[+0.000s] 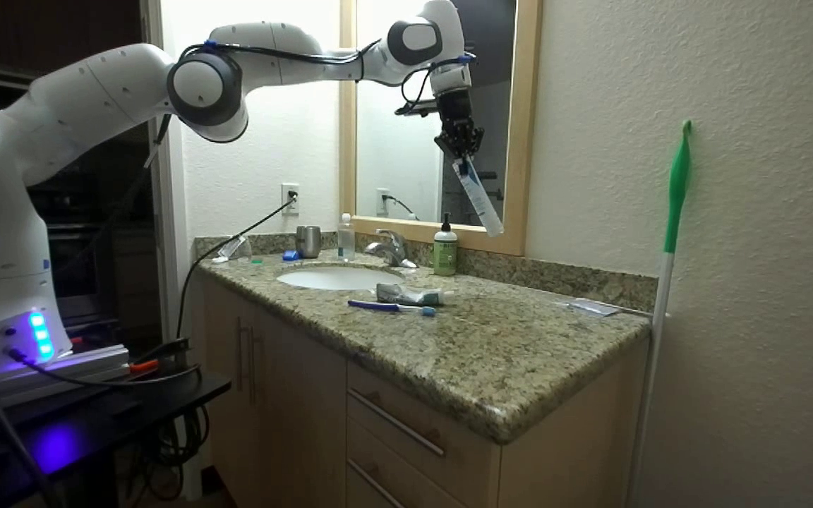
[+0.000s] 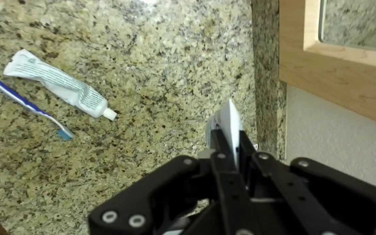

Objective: Move the squeeze bottle slightly down on the counter

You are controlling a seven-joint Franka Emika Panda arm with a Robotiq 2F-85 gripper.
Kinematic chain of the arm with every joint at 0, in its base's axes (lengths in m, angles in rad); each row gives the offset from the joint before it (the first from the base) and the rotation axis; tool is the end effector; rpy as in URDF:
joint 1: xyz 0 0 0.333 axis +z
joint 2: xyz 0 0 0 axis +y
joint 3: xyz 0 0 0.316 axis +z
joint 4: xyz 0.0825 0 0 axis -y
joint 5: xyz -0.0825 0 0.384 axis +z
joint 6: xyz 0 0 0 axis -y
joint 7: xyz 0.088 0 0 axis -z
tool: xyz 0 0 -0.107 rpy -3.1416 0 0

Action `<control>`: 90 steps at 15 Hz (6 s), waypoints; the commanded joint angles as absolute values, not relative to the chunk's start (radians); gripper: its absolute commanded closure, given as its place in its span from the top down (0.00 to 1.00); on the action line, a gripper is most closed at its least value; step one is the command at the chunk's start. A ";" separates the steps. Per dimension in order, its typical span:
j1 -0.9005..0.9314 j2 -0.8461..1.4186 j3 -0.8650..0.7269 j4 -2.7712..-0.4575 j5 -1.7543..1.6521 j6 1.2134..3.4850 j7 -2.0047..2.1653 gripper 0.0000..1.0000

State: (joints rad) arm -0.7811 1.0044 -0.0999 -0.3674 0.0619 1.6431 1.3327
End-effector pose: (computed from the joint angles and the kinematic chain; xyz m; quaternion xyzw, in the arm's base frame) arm 0.5421 -0.5668 0.5110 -0.4704 0.8718 -0.1346 0.0230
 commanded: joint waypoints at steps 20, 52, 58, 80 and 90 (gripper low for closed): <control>-0.881 1.081 -0.028 -0.349 0.198 1.003 0.865 0.03; -0.741 1.102 -0.082 -0.367 0.056 1.313 0.315 0.03; -0.704 1.117 -0.088 -0.364 0.058 1.306 0.345 0.11; -0.834 1.144 -0.055 -0.351 0.136 1.279 0.291 0.63; -0.943 0.946 0.010 -0.347 0.199 1.344 -0.034 1.00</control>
State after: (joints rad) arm -0.8580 1.0163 -0.0431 -0.3469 0.1466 1.3385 0.0682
